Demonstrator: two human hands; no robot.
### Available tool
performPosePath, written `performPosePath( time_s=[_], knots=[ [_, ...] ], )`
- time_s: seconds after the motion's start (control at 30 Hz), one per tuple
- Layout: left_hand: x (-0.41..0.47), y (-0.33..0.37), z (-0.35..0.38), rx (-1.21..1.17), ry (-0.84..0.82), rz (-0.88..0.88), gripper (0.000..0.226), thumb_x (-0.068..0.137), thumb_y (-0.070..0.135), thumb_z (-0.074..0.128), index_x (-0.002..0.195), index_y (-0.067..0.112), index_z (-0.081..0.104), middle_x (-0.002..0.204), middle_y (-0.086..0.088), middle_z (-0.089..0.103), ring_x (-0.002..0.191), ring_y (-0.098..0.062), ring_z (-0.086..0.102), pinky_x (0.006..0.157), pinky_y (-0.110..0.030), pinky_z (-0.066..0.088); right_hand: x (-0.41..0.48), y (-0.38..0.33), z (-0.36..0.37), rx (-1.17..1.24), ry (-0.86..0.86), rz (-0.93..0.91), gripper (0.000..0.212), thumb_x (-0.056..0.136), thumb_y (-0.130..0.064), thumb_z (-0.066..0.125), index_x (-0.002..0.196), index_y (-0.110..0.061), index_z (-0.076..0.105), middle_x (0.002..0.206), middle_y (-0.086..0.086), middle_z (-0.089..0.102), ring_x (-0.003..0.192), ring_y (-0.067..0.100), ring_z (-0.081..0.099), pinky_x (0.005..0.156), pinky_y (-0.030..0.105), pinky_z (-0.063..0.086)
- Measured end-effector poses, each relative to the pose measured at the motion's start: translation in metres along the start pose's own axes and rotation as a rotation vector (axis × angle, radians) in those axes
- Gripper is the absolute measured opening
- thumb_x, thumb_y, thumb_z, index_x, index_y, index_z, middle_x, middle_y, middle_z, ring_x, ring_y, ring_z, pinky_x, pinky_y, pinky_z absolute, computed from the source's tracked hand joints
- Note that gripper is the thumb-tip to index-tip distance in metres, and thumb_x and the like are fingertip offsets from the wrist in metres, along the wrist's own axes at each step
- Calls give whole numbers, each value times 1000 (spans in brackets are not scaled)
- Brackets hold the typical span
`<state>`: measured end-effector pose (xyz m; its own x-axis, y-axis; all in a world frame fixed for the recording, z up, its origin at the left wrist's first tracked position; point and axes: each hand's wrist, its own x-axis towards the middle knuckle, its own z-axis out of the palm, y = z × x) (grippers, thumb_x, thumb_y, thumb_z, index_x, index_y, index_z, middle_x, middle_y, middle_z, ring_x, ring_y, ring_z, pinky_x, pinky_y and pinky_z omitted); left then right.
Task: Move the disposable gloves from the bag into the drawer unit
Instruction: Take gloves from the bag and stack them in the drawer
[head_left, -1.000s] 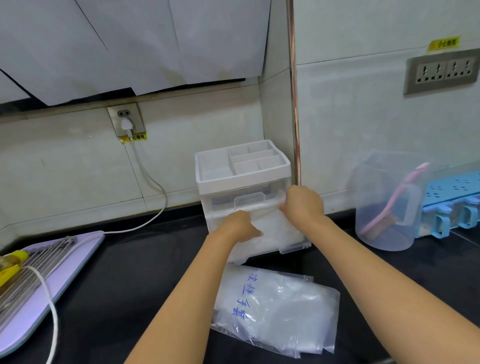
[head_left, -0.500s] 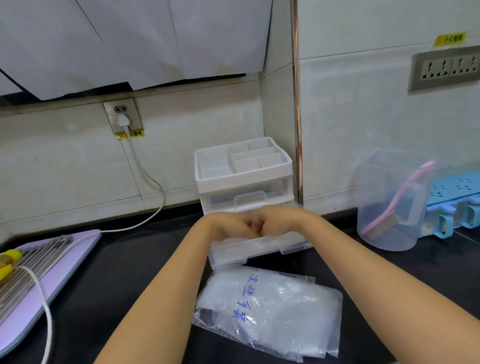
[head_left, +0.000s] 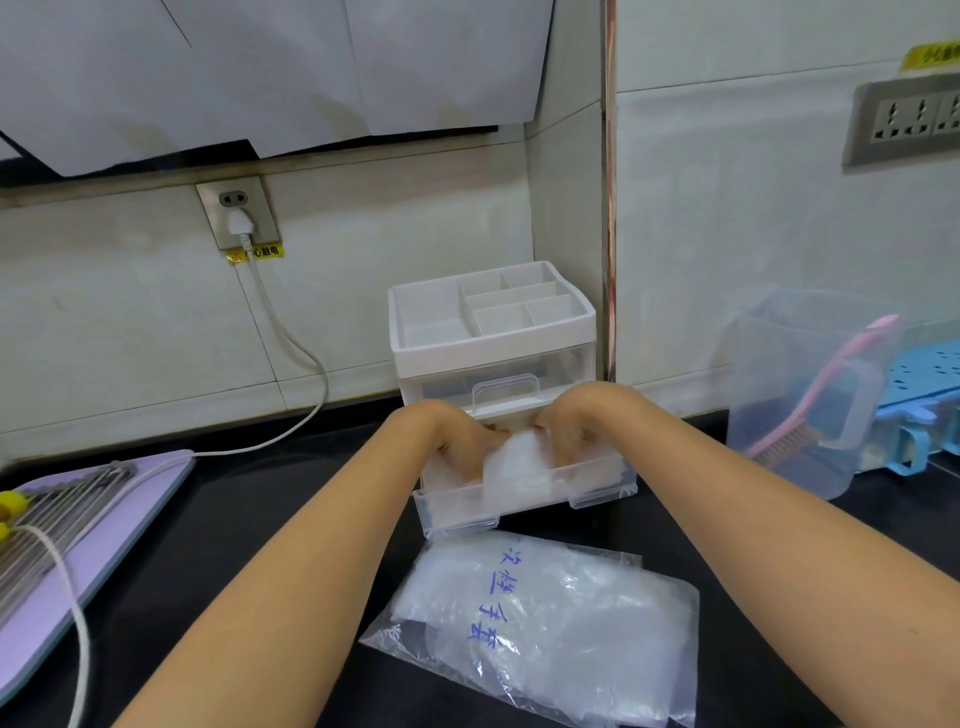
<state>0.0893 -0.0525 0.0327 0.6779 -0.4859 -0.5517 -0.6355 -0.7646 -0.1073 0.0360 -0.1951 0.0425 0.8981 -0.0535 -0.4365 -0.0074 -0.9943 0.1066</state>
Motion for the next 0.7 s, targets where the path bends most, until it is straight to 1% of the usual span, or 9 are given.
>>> performPosePath(
  time_s=[0.17, 0.27, 0.33, 0.37, 0.47, 0.53, 0.6, 0.63, 0.7],
  knots=[
    [-1, 1, -1, 3, -13, -12, 82, 91, 10, 53, 153, 31, 3, 160, 4, 7, 145, -22, 13, 116, -40, 23, 6, 1, -3, 70, -18, 11, 73, 87, -29, 67, 148, -12, 31, 150, 11, 35, 127, 31, 47, 101, 37, 44],
    [-4, 3, -1, 24, 2, -30, 82, 91, 11, 53, 153, 30, 2, 160, 4, 7, 145, -23, 14, 116, -40, 22, 2, 0, -1, 83, -9, -2, 71, 89, -29, 65, 149, -13, 30, 150, 11, 35, 128, 31, 47, 100, 36, 43],
    [-4, 2, -1, 25, 19, -62, 81, 91, 16, 54, 153, 30, 5, 160, 3, 10, 144, -24, 19, 115, -42, 25, -5, 1, 1, 97, 26, -26, 68, 90, -35, 62, 147, -13, 34, 149, 9, 38, 127, 30, 47, 98, 35, 42],
    [-5, 3, -1, 19, 28, -75, 79, 91, 18, 55, 153, 29, 8, 159, 2, 13, 143, -25, 23, 115, -42, 27, -11, 4, 1, 128, 49, -44, 66, 90, -39, 61, 146, -14, 36, 149, 7, 39, 128, 28, 46, 100, 35, 41],
    [-16, 9, -1, 34, 93, -72, 69, 92, 17, 55, 151, 21, 20, 155, -4, 27, 137, -27, 34, 111, -40, 32, -36, 16, -1, 326, 138, -101, 58, 92, -41, 58, 144, -20, 41, 149, -1, 39, 132, 22, 43, 108, 34, 35],
    [-24, 12, 0, 40, 143, -55, 64, 93, 14, 54, 150, 17, 25, 151, -6, 33, 135, -27, 36, 110, -37, 34, -56, 25, 0, 464, 220, -129, 48, 91, -38, 60, 135, -21, 53, 138, -4, 52, 122, 17, 53, 104, 30, 39],
    [-28, 10, 4, 31, 202, -45, 55, 93, 15, 53, 146, 15, 35, 144, -6, 43, 131, -27, 42, 106, -37, 37, -70, 30, 4, 577, 312, -156, 30, 91, -35, 62, 113, -16, 66, 110, -1, 67, 96, 12, 64, 89, 25, 48],
    [-30, 8, 6, 8, 245, -41, 49, 93, 17, 53, 140, 14, 43, 137, -5, 48, 128, -28, 46, 104, -37, 39, -77, 32, 8, 623, 359, -165, 23, 91, -33, 62, 100, -14, 69, 97, -1, 70, 84, 10, 66, 80, 23, 50],
    [-36, 5, 13, -105, 344, -28, 40, 93, 19, 54, 133, 13, 52, 133, -2, 52, 127, -25, 47, 103, -34, 38, -88, 34, 18, 677, 444, -173, 22, 90, -34, 63, 82, -14, 67, 80, -2, 70, 69, 9, 64, 67, 21, 49]
  ],
)
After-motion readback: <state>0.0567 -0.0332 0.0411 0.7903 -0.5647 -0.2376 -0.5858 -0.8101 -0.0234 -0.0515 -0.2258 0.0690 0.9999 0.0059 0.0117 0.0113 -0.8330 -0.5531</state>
